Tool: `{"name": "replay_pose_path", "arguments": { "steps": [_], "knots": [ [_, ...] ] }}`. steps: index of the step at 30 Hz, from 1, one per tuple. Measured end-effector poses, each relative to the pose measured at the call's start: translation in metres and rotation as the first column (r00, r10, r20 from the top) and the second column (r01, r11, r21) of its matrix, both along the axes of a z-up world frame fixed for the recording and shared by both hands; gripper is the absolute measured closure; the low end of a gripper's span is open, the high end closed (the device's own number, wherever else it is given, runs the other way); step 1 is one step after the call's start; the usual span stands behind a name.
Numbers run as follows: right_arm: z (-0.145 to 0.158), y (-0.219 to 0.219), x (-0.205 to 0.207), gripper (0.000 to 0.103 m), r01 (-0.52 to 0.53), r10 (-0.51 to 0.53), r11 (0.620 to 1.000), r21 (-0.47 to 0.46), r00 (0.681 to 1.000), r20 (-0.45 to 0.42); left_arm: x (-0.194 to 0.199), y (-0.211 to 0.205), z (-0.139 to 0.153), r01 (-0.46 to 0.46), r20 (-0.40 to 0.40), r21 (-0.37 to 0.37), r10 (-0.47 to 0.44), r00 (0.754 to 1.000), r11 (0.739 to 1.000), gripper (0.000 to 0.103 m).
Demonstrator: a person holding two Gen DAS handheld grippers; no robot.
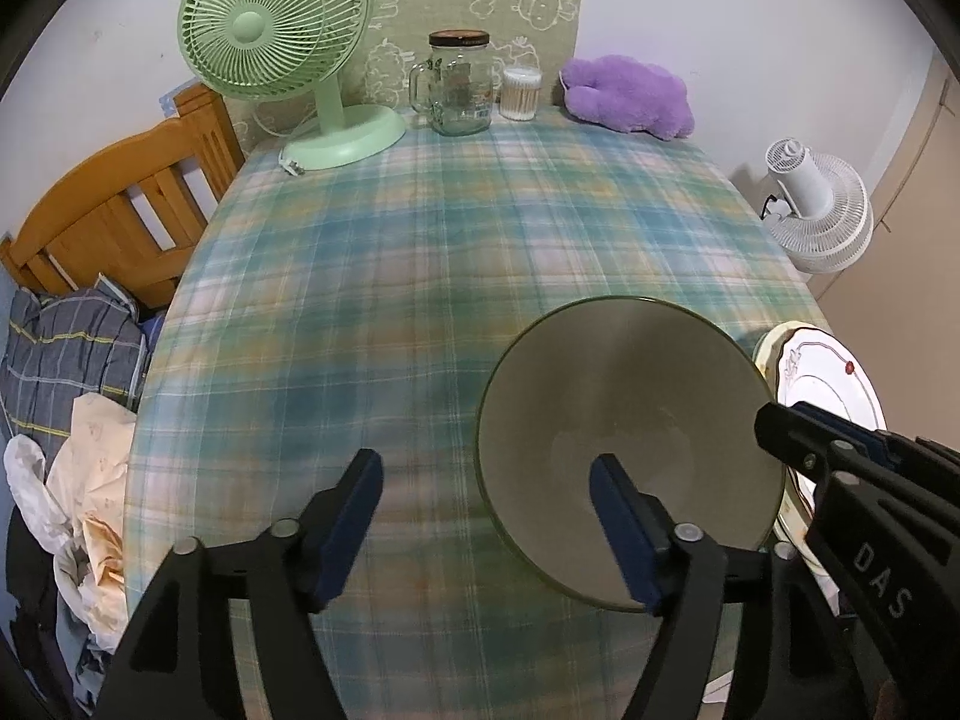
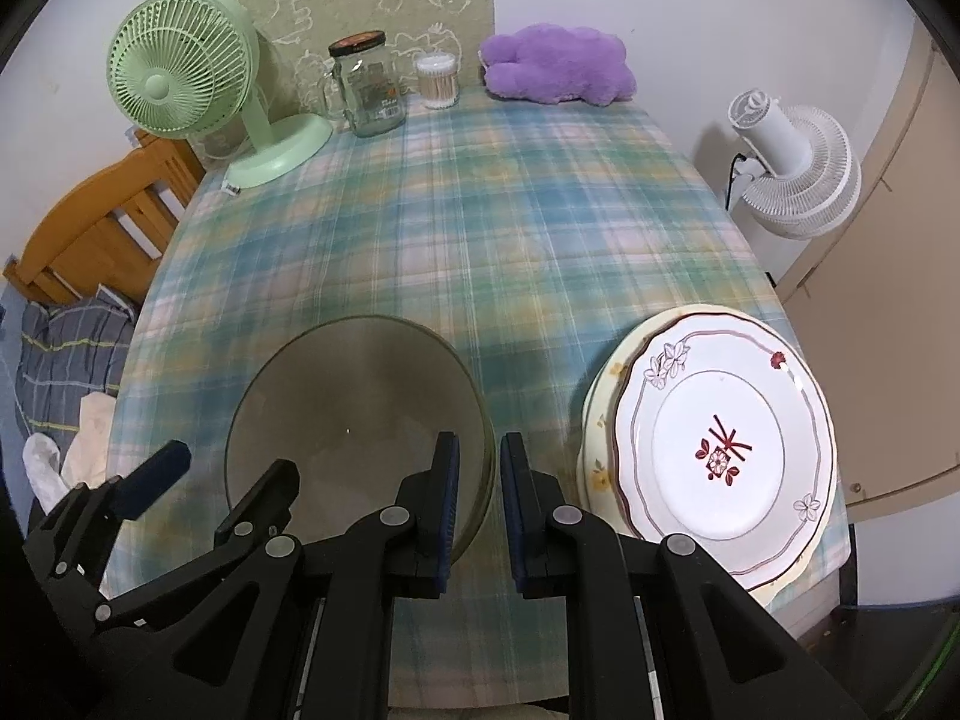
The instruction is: Organize plates and bowls
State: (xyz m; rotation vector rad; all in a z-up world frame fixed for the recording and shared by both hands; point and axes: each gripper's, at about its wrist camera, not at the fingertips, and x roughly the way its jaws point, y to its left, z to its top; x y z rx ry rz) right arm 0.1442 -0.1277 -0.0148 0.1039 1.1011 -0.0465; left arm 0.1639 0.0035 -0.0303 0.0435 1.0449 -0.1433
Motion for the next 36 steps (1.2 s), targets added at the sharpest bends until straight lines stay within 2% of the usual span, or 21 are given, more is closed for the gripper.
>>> {"name": "replay_pose_path", "arguments": {
  "steps": [4,7,9,11,13,18,24,27,31,36],
  "knots": [
    [-0.010,-0.006,0.004,0.085,0.000,0.001,1.000,0.022,0.999,-0.033,0.002,0.000,-0.007,-0.007,-0.025,-0.009,0.007,1.000,1.000,0.022],
    [-0.014,-0.011,0.009,0.081,-0.005,0.006,0.999,0.044,0.999,-0.032,0.007,-0.003,-0.013,-0.016,-0.044,0.000,0.016,0.999,1.000,0.022],
    [-0.016,-0.014,0.014,0.072,-0.013,0.015,0.998,0.062,0.999,-0.033,0.009,-0.005,-0.015,-0.027,-0.055,0.012,0.028,0.998,1.000,0.022],
    [-0.018,-0.017,0.018,0.053,-0.017,0.020,0.996,0.082,0.999,-0.030,0.012,-0.006,-0.018,-0.036,-0.067,0.012,0.037,0.997,0.999,0.022],
    [-0.020,-0.020,0.023,0.047,-0.020,0.023,0.995,0.097,1.000,-0.022,0.015,-0.009,-0.021,-0.037,-0.082,0.015,0.038,0.996,0.999,0.022],
    [-0.036,-0.021,0.037,0.047,-0.052,0.062,0.986,0.158,0.996,-0.060,0.019,-0.015,-0.029,-0.040,-0.111,0.007,0.040,0.993,0.999,0.018],
    [-0.055,-0.022,0.047,0.048,-0.079,0.105,0.972,0.220,0.988,-0.110,0.027,-0.021,-0.038,-0.082,-0.134,0.021,0.084,0.987,0.996,0.018],
    [-0.063,-0.021,0.050,0.054,-0.096,0.133,0.964,0.250,0.982,-0.132,0.030,-0.024,-0.040,-0.089,-0.142,0.039,0.094,0.985,0.995,0.018],
    [-0.069,-0.020,0.057,0.070,-0.129,0.176,0.952,0.279,0.973,-0.151,0.031,-0.028,-0.042,-0.095,-0.147,0.054,0.102,0.984,0.994,0.018],
    [-0.071,-0.020,0.059,0.071,-0.165,0.214,0.942,0.291,0.966,-0.145,0.032,-0.025,-0.045,-0.104,-0.144,0.039,0.109,0.984,0.994,0.018]
  ]
}}
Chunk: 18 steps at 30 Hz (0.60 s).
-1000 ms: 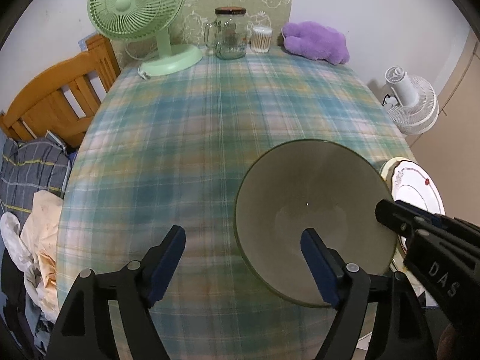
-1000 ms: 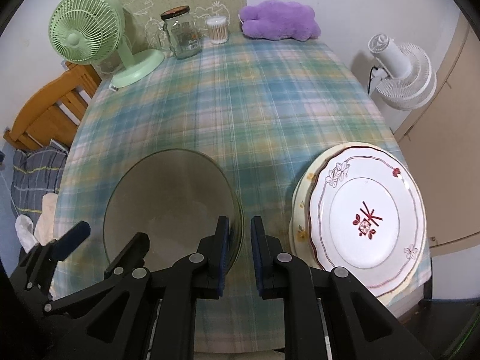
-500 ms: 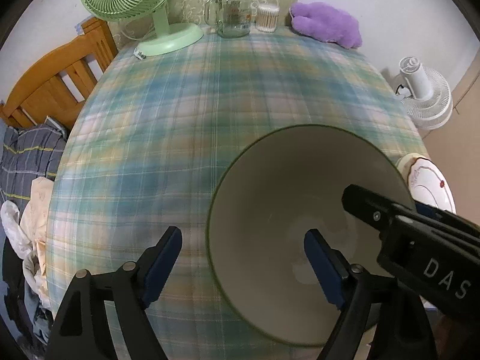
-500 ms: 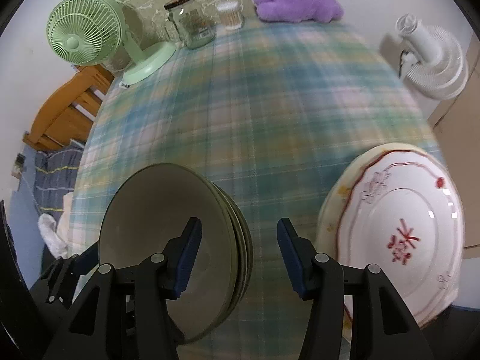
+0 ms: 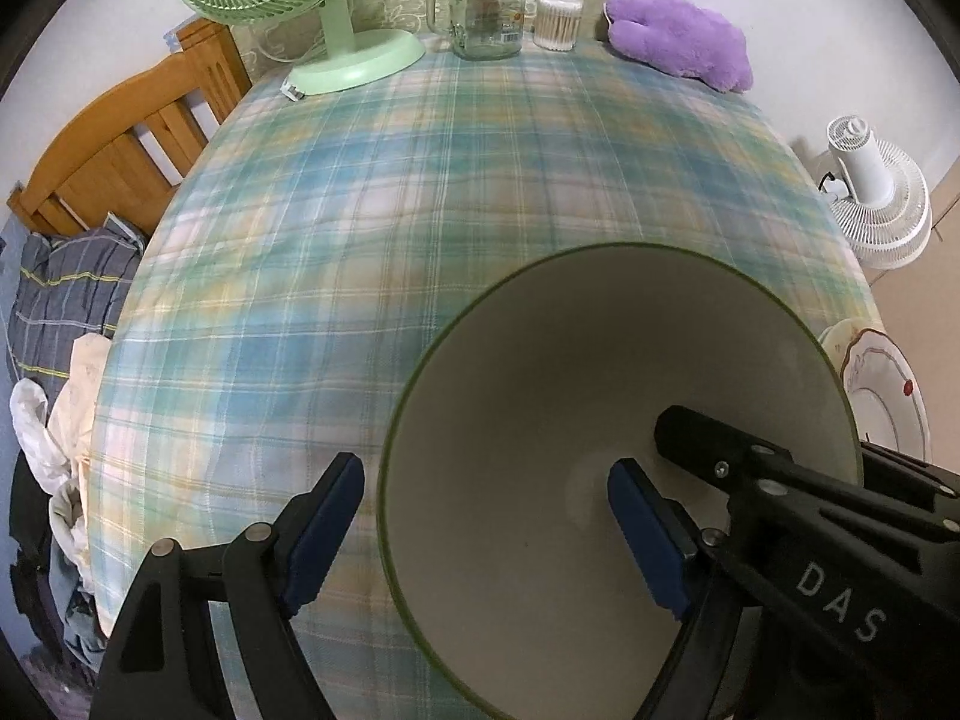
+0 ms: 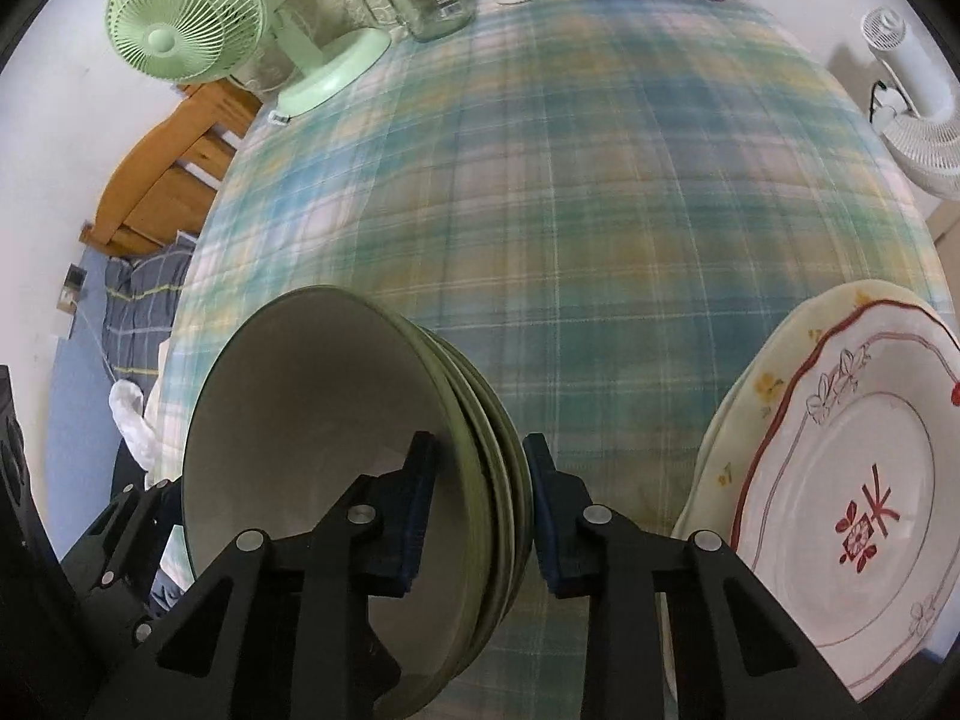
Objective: Organize plates and bowls
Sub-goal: 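Close both tools on the rim of the stacked green-rimmed bowls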
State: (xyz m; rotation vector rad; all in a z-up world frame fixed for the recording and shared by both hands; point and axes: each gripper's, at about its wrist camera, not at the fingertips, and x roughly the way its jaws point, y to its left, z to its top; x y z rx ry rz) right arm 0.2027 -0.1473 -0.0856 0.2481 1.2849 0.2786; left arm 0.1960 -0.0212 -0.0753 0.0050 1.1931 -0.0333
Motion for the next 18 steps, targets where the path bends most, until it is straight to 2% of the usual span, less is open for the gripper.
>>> {"name": "replay_pose_path", "arguments": {
  "steps": [8,14,18],
  "knots": [
    [0.0011,0.0022,-0.0002,0.071,-0.004,0.004,1.000,-0.017,1.000,0.009,0.0021,0.0022,-0.0053,0.050,0.016,-0.070,-0.049,0.999,0.996,0.025],
    [0.0008,0.0049,-0.0005,0.069,0.041,-0.040,0.999,-0.034,0.999,0.008,0.0040,0.0019,-0.0064,0.111,0.043,-0.139,-0.106,0.993,0.984,0.035],
    [0.0019,0.0064,-0.0019,0.069,0.066,-0.065,0.997,-0.048,0.998,0.011,0.0046,0.0047,-0.0065,0.127,0.051,-0.166,-0.120,0.991,0.978,0.037]
  ]
}}
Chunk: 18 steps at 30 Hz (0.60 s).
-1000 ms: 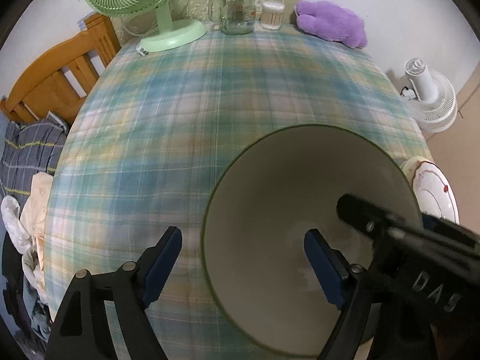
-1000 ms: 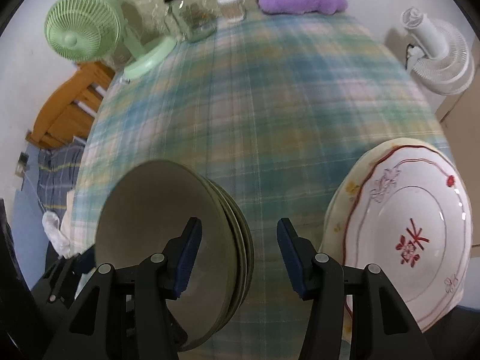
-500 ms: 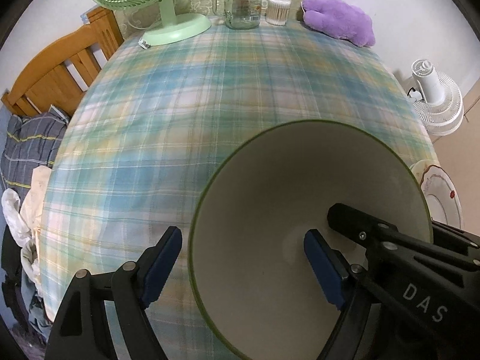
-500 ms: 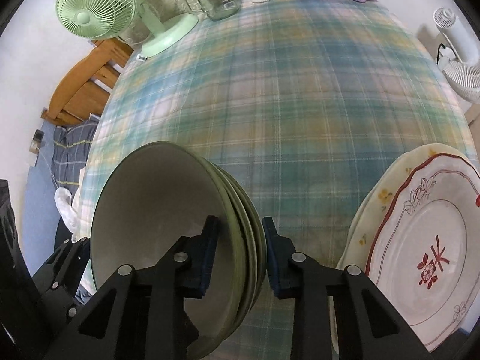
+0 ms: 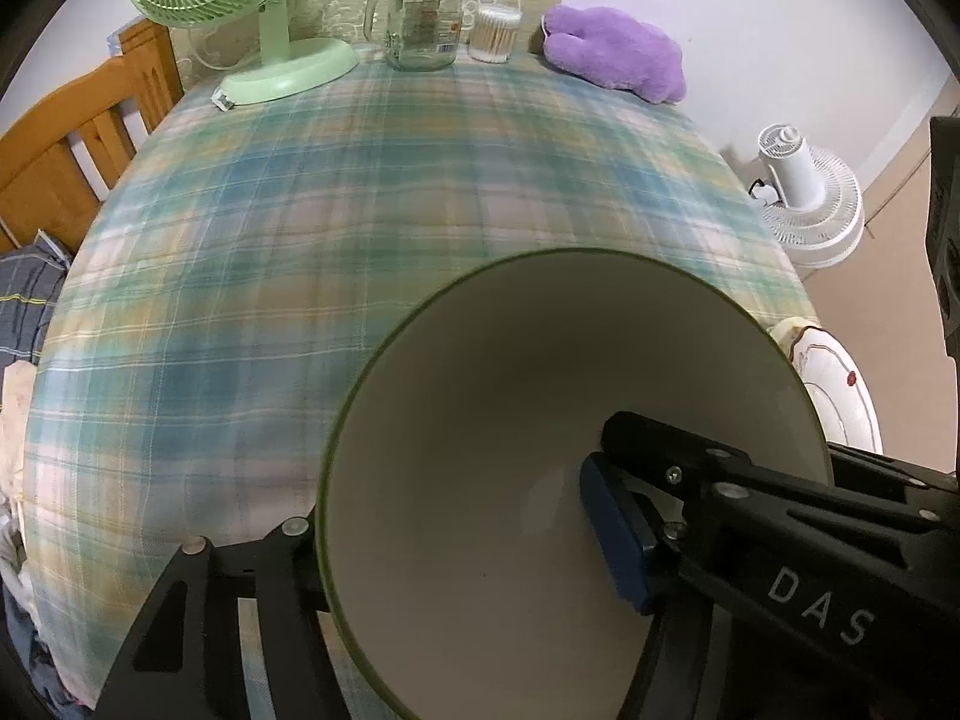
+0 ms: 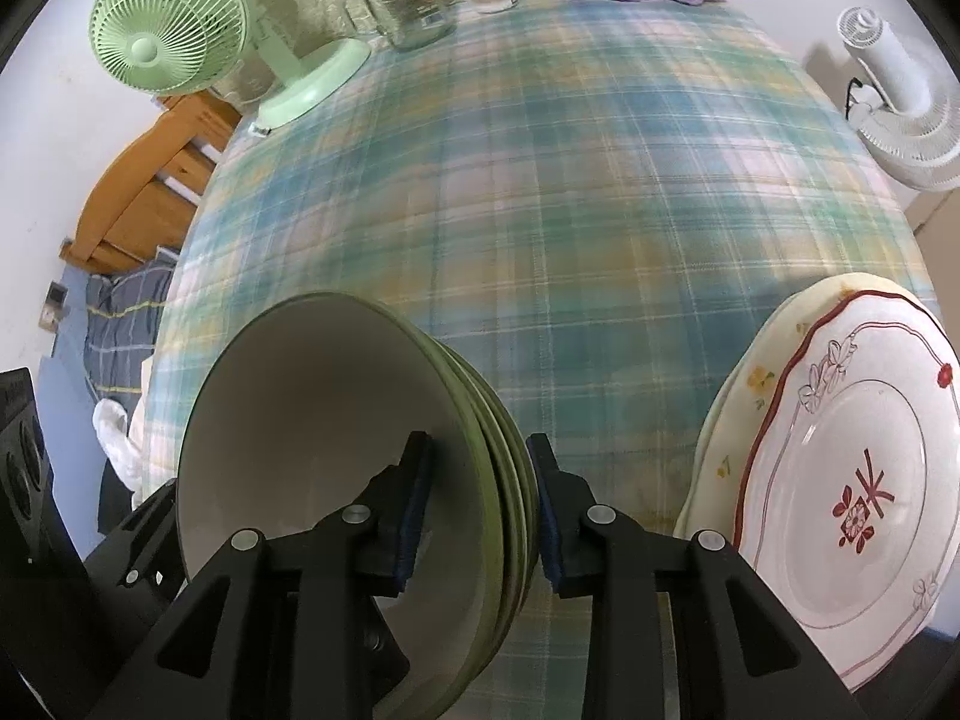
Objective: Organize plates and bowls
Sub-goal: 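Close both tools on the rim of the stacked green-rimmed bowls, then lift the bowl stack with both tools and carry it over the patterned plates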
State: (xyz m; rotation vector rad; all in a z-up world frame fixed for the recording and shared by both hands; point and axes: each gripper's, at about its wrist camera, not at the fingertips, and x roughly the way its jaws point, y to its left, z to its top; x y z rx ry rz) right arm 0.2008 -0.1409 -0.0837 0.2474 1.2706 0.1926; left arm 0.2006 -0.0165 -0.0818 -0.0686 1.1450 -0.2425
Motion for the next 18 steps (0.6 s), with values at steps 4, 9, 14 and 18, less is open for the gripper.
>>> {"name": "replay_pose_path", "arguments": {
  "steps": [4,9,14,18],
  "knots": [
    [0.002,0.004,-0.001,0.068,0.013,-0.013,1.000,-0.025,1.000,0.003,0.000,0.006,0.000,0.009,0.003,-0.025,-0.009,1.000,1.000,0.039],
    [0.006,0.011,-0.006,0.068,0.043,-0.042,0.998,-0.056,0.999,0.008,-0.004,0.012,0.002,0.035,0.000,-0.048,-0.035,0.999,0.998,0.040],
    [0.008,0.017,-0.015,0.068,0.072,-0.073,0.995,-0.072,0.997,-0.010,-0.013,0.019,0.006,0.056,-0.001,-0.051,-0.057,0.998,0.997,0.043],
    [0.018,0.021,-0.023,0.068,0.086,-0.087,0.993,-0.083,0.996,0.000,-0.019,0.024,0.015,0.065,0.006,-0.061,-0.064,0.998,0.996,0.044]
  ]
}}
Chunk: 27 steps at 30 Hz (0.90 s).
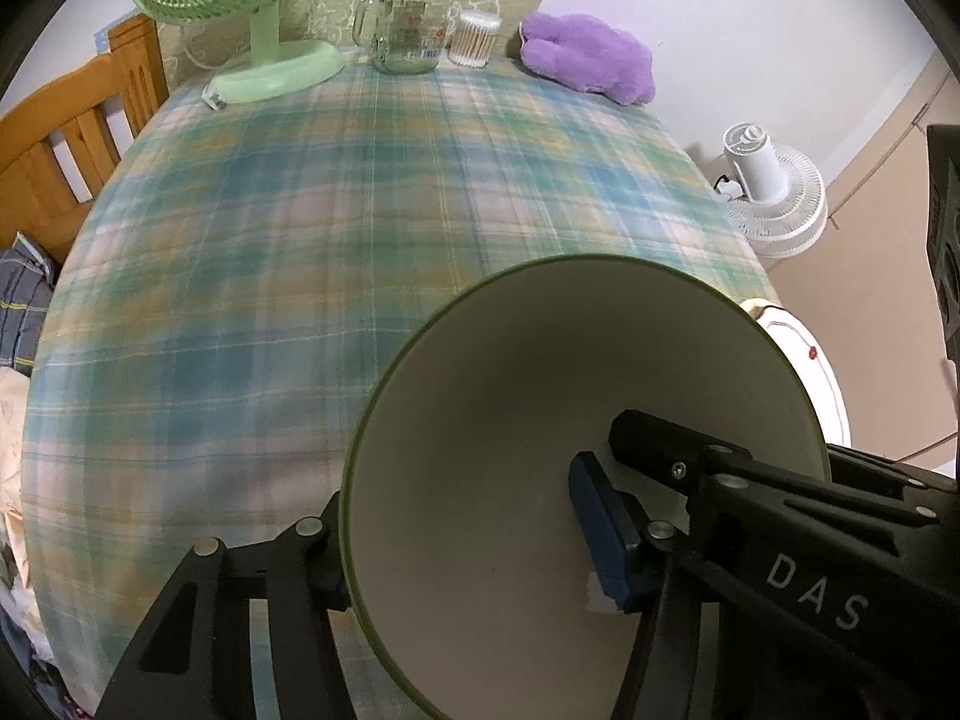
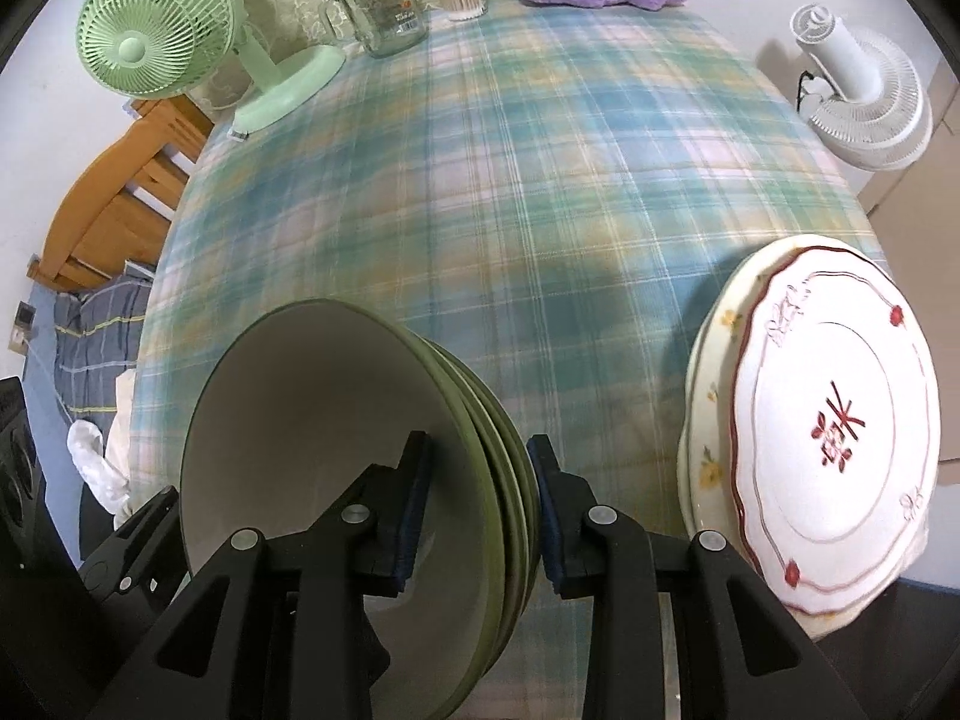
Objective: Organize plates and bowls
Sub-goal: 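Lift the bowl stack with both tools and carry it over the patterned plates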
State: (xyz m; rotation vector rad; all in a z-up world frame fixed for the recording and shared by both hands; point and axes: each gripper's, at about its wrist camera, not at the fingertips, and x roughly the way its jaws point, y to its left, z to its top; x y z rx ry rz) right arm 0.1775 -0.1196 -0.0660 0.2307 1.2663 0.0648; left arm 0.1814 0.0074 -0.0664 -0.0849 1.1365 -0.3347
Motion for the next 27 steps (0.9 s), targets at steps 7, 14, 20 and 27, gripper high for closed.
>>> {"name": "replay_pose_path", "arguments": {
  "steps": [7,14,20,27],
  "knots": [
    [0.023,0.005,-0.015,0.068,0.022,-0.022,1.000,-0.004,0.999,0.033,-0.011,0.006,0.019,0.011,0.030,-0.006,-0.011,0.999,1.000,0.044],
    [0.041,0.004,-0.025,0.068,0.025,-0.026,1.000,0.004,0.997,0.073,-0.019,0.001,0.036,0.005,0.072,0.004,-0.005,0.997,1.000,0.044],
    [0.046,-0.007,-0.028,0.068,-0.007,0.006,1.000,0.016,0.995,0.098,-0.026,-0.011,0.041,-0.034,0.083,0.007,0.033,0.996,0.999,0.044],
    [0.055,-0.032,-0.030,0.068,-0.043,0.041,0.999,0.021,0.993,0.110,-0.034,-0.037,0.051,-0.078,0.098,0.011,0.076,0.992,0.997,0.044]
  ]
}}
